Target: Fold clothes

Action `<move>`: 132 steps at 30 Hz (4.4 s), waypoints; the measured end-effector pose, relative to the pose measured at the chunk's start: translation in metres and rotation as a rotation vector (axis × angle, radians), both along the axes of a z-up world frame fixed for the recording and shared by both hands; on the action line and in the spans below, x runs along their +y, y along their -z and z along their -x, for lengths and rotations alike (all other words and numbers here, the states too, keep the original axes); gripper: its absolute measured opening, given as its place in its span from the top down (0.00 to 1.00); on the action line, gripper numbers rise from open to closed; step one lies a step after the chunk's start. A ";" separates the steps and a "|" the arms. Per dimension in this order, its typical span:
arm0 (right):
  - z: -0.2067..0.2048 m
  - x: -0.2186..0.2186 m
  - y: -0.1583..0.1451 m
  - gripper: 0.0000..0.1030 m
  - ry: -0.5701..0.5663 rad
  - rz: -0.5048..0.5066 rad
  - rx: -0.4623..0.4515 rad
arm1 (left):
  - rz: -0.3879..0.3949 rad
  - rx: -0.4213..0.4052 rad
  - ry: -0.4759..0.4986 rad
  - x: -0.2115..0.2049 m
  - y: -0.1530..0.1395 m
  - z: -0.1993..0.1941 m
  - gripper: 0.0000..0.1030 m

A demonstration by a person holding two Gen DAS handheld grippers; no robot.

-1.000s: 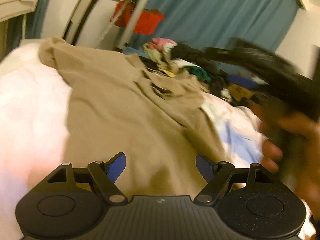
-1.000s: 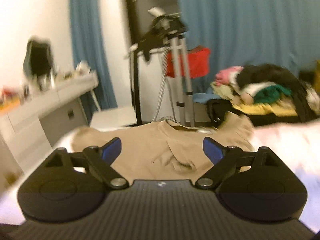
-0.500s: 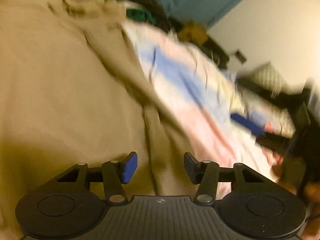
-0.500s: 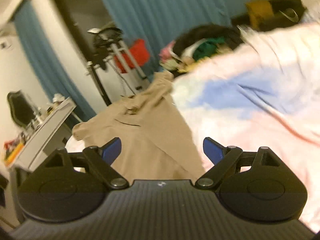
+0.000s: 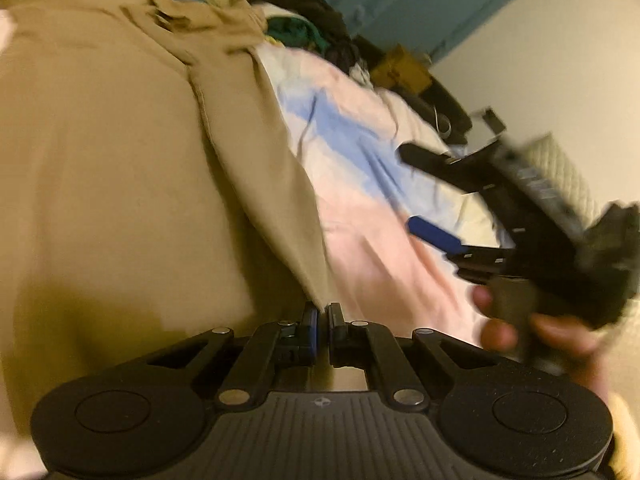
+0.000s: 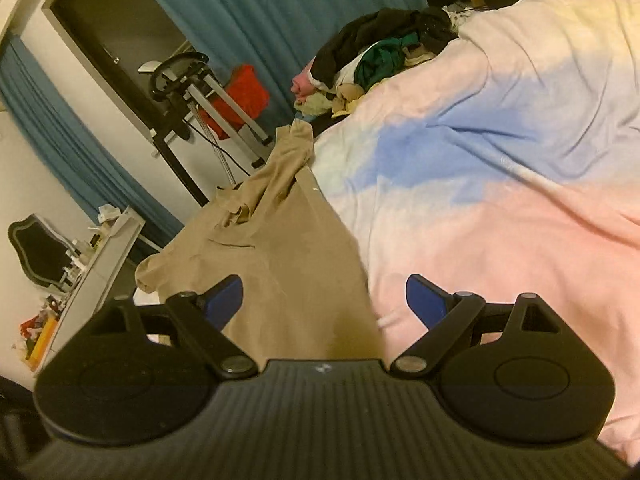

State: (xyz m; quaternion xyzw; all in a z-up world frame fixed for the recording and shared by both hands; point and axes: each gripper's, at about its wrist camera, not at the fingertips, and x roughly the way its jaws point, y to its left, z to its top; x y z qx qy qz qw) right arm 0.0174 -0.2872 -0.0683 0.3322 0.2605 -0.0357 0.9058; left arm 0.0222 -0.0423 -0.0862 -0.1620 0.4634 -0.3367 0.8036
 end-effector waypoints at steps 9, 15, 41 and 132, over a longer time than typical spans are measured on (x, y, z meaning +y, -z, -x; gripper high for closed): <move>-0.001 0.022 -0.007 0.13 -0.040 0.109 0.007 | -0.177 -0.035 -0.092 0.019 0.009 0.021 0.95; 0.019 0.038 -0.030 0.13 0.019 0.220 -0.194 | -0.205 -0.042 -0.067 0.028 0.005 0.018 0.70; -0.112 0.042 0.041 0.13 -0.012 0.226 -0.069 | -0.209 -0.120 -0.310 -0.019 0.014 -0.379 0.63; -0.122 0.032 0.060 0.13 -0.015 0.085 -0.024 | -0.280 -0.363 -0.093 -0.092 0.007 -0.414 0.95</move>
